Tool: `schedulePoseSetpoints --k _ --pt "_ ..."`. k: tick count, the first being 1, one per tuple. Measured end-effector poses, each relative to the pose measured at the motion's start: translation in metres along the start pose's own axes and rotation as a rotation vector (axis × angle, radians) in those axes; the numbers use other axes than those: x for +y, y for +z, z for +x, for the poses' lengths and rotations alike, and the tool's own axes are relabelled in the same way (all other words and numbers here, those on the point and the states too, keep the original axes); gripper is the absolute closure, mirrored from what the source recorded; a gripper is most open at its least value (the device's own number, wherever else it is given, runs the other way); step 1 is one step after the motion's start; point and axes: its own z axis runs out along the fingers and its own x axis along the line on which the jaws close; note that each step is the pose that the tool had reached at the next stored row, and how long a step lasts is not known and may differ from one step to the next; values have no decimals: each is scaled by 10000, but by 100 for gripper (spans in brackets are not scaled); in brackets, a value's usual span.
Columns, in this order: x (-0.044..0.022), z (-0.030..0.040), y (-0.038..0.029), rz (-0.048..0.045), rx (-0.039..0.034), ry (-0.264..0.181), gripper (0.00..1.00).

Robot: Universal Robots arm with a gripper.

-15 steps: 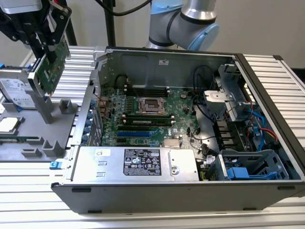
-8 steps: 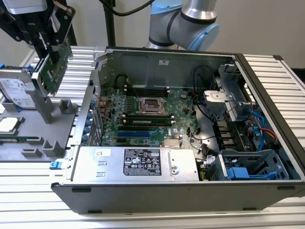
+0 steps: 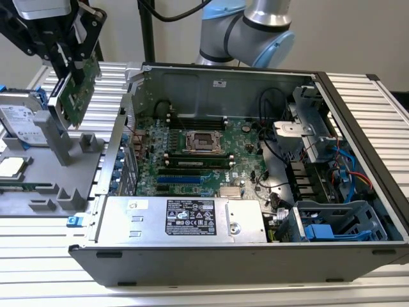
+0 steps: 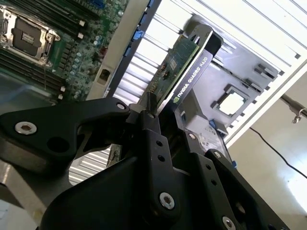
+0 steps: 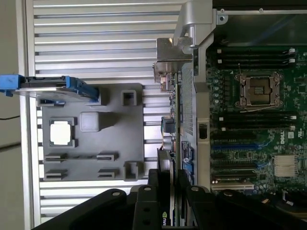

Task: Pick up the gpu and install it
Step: 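Pick up the gpu and move the gpu toward the slot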

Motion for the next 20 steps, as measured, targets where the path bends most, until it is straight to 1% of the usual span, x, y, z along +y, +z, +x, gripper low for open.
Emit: schedulePoseSetpoints --k 20 --pt "8 -196 3 0 0 0 100"
